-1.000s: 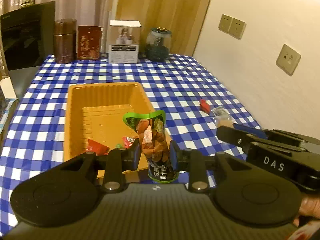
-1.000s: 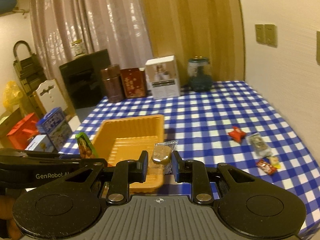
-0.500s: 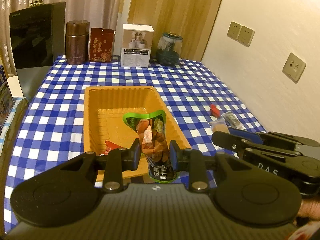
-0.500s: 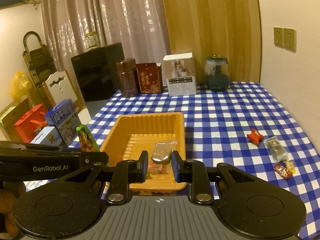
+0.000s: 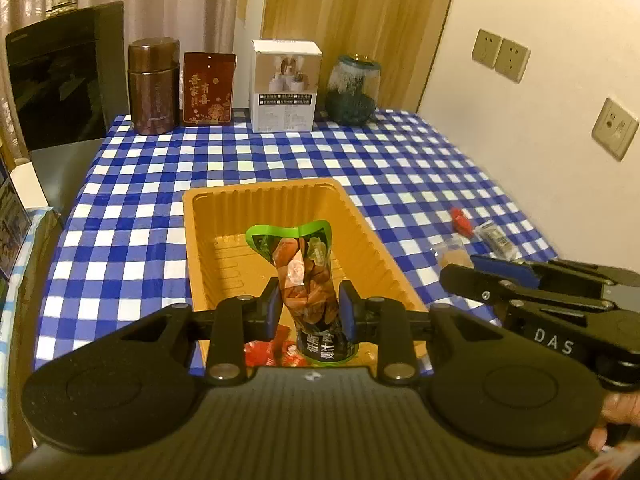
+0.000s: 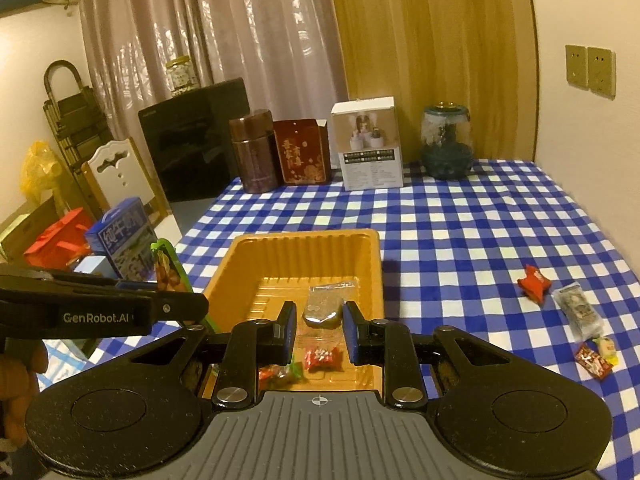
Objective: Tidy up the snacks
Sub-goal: 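Open the left tool while the right tool opens, dropping both snacks into the tray, then move both open tools back toward the remaining snacks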
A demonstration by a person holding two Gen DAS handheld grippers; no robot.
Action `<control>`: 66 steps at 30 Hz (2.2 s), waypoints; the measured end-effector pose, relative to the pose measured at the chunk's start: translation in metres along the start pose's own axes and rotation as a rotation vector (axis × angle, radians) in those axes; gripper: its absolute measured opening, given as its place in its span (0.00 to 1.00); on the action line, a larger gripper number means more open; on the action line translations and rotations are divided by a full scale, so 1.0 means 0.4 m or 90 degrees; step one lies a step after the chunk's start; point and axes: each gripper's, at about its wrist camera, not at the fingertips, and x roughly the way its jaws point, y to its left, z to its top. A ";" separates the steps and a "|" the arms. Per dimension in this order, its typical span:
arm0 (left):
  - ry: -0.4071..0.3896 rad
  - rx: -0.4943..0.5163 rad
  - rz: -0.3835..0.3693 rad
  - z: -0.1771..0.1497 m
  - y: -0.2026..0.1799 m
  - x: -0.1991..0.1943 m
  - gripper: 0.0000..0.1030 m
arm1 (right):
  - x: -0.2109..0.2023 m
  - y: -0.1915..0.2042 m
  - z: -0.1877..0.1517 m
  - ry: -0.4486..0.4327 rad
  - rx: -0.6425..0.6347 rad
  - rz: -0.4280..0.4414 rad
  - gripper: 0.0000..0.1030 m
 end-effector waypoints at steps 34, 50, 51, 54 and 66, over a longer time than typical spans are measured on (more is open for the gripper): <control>0.052 -0.020 0.030 -0.019 0.049 0.111 0.32 | 0.120 -0.019 -0.018 0.035 0.020 0.013 0.25; 0.040 -0.015 0.044 -0.038 0.053 0.105 0.33 | 0.120 -0.069 -0.009 0.016 0.096 0.029 0.46; 0.039 -0.017 0.043 -0.041 0.053 0.103 0.34 | 0.116 -0.075 -0.009 0.016 0.099 0.025 0.46; 0.037 -0.022 0.041 -0.047 0.049 0.096 0.35 | 0.096 -0.092 -0.014 0.015 0.103 0.008 0.46; 0.021 -0.034 0.029 -0.080 -0.009 0.039 0.50 | -0.025 -0.119 -0.053 0.007 0.125 -0.034 0.46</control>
